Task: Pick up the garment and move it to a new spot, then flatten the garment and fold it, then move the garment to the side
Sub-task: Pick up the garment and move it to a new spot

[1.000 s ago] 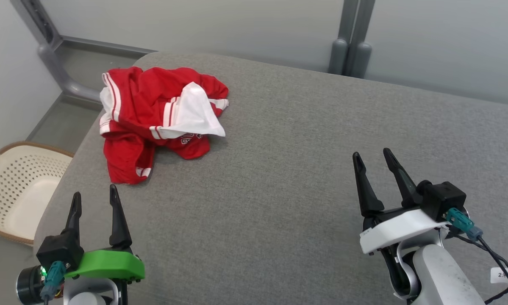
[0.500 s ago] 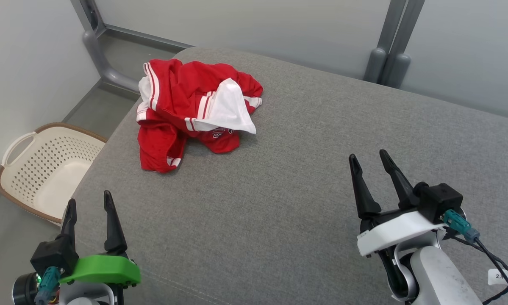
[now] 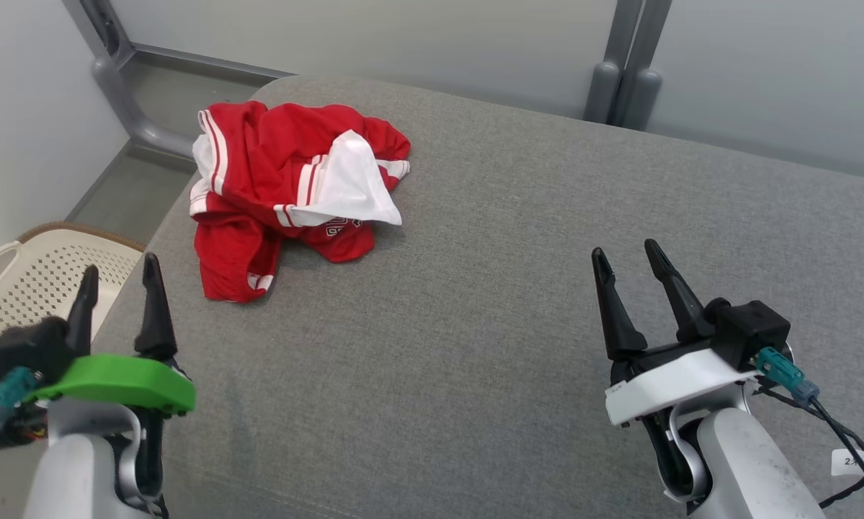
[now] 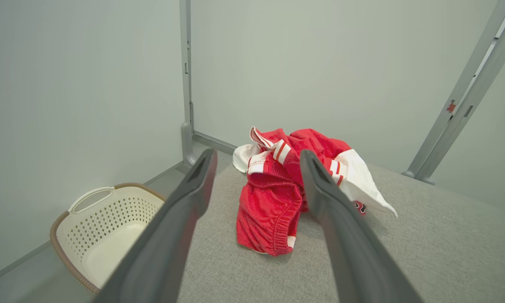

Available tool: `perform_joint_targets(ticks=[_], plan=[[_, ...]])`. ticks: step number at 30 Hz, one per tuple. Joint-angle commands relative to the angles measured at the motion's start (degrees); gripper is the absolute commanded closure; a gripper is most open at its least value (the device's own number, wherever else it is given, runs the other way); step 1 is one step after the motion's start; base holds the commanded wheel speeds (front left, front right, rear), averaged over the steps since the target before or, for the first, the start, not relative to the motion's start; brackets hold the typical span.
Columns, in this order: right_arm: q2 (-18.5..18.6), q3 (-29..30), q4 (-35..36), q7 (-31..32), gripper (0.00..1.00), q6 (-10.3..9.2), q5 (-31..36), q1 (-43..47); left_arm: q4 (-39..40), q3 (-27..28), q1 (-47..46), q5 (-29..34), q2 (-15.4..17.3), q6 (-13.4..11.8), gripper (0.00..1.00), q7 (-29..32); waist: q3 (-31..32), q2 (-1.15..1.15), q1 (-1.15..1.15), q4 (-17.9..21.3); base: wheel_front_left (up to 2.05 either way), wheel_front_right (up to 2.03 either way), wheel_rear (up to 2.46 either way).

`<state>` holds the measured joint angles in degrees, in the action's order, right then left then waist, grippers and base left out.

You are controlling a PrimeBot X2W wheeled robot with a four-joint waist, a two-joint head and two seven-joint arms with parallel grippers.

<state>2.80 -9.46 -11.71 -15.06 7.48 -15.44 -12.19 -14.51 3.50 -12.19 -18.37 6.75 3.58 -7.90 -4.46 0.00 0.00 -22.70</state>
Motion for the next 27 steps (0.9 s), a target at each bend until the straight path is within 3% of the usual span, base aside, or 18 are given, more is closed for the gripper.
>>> perform_joint_targets(ticks=[1, 8, 17, 24, 27], plan=[[0.18, -0.1, 0.26, -0.18, 0.0, 0.03, 0.5, -0.71, 0.49, 0.78, -2.52, -2.05, 1.11, 0.67, 0.0, 2.47, -1.18, 0.0, 0.0, 1.49, 0.0, 0.0, 0.0], [0.2, -1.38, 0.54, -0.18, 0.0, 0.03, 0.28, -2.67, -1.13, 4.24, -11.54, -9.99, 5.76, 1.96, 0.0, 14.74, -4.23, 0.0, 0.0, 6.35, 0.0, 0.0, 0.0], [0.73, -2.91, 0.83, -0.18, 0.0, 0.03, -0.09, -5.48, -11.1, 5.6, -20.34, -16.75, 12.94, 2.48, 0.0, 33.29, -8.69, 0.0, 0.0, 13.9, 0.0, 0.0, 0.0], [0.84, -3.24, 1.35, -0.18, 0.0, 0.03, -0.12, -6.83, -17.69, 6.12, -24.34, -19.42, 15.86, 2.68, 0.0, 39.21, -11.19, 0.0, 0.0, 18.36, 0.0, 0.0, 0.0], [0.91, -3.48, 1.38, -0.18, 0.0, 0.03, -0.3, -7.33, -20.81, 5.81, -25.57, -18.87, 16.82, 1.03, 0.0, 41.43, -11.95, 0.0, 0.0, 19.55, 0.0, 0.0, 0.0]])
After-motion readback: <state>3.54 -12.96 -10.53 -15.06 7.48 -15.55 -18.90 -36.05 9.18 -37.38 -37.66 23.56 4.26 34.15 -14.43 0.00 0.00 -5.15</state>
